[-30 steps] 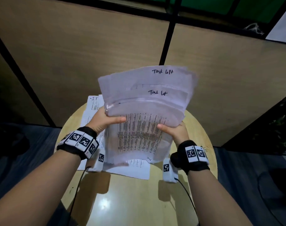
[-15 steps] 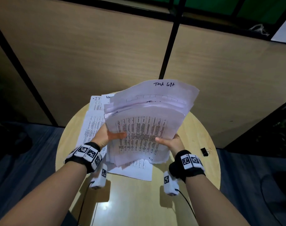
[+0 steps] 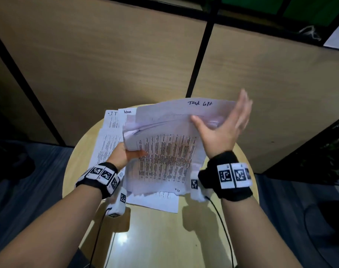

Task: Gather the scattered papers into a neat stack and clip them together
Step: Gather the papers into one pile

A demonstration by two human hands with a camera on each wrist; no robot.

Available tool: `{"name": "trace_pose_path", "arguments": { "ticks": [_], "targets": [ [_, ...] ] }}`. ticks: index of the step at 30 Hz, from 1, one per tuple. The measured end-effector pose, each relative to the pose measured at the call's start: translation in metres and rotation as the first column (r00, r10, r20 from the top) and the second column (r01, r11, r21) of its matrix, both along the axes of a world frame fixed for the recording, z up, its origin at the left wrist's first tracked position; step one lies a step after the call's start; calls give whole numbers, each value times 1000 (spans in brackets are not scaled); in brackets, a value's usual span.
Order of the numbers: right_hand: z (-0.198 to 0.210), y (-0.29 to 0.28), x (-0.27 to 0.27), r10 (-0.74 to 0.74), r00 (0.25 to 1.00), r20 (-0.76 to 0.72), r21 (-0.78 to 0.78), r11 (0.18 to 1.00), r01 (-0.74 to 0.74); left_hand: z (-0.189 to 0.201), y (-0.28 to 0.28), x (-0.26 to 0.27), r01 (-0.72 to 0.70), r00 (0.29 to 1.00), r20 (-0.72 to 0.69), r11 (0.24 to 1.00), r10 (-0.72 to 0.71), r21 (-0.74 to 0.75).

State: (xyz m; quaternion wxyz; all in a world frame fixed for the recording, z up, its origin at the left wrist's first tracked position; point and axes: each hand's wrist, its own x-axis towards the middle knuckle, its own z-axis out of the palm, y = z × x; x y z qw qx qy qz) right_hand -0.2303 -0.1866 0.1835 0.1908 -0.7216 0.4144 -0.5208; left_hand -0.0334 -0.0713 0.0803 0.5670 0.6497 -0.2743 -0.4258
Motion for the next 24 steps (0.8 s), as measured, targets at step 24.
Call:
{"name": "trace_pose_path", "arguments": {
  "ticks": [24],
  "targets": [
    [-104,-49,0,25,994,106,843,528,-103,-10,41,62,-460,870,-160,885,466,73]
  ]
}}
